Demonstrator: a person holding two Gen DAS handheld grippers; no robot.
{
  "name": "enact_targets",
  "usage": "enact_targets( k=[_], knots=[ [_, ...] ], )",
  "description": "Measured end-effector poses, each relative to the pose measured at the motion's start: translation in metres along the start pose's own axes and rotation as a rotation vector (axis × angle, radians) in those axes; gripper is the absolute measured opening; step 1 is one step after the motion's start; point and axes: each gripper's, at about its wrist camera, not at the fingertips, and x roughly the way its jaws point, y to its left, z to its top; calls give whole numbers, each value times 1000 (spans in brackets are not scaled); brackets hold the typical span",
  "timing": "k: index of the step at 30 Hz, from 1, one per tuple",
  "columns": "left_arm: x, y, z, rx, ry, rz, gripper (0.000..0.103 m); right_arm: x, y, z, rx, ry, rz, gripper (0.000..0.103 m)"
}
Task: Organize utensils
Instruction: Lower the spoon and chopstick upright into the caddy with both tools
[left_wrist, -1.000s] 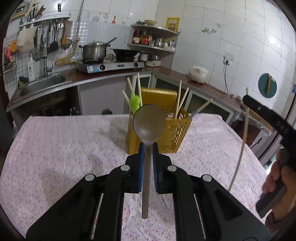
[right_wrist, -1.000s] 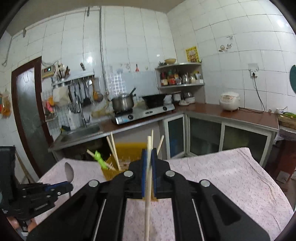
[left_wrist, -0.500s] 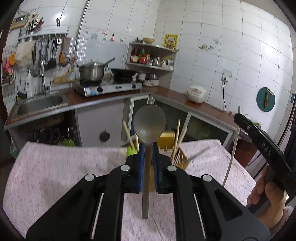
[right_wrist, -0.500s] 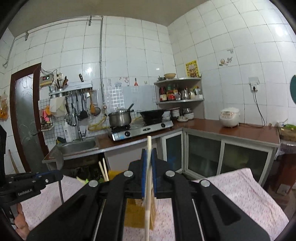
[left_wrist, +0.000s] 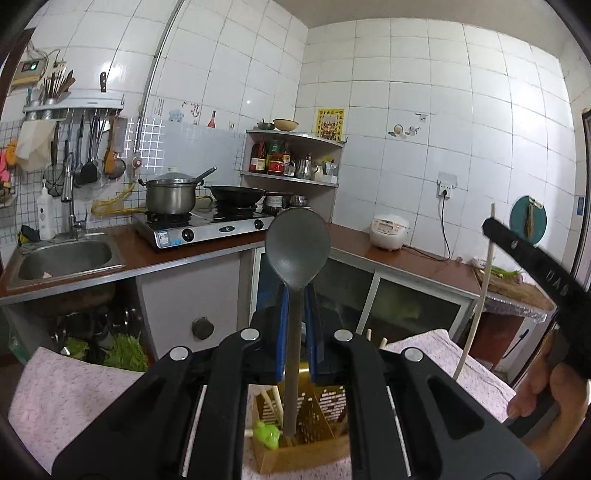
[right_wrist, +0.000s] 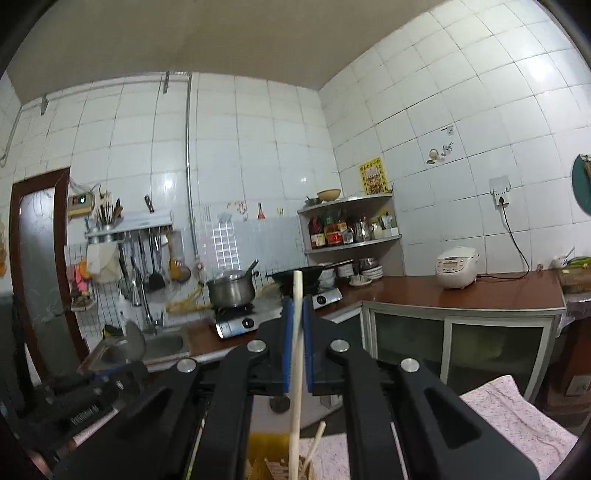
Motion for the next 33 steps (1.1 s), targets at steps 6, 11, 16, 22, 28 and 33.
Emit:
enact_targets(
  k=[6,11,16,22,28,33],
  knots=[
    [29,11,-9,-13,-2,-15,8,20,-7,-1,31,-23,-6,6],
    [37,14,-13,-17,-9,-26,8,32,-10,2,55,-52,-10,6],
    [44,18,-28,3,-1,-19,8,40,-14,-26,50,-34,44,6],
    [48,22,-43,-2,9,-35,8,46,-15,-53,20,-15,76,6],
    [50,27,-61,-19,24,-52,8,46,-11,-70,-20,6,107,6],
    [50,25,-78,9,41,-45,8,46,-3,-88,-81,42,122,6]
  ],
)
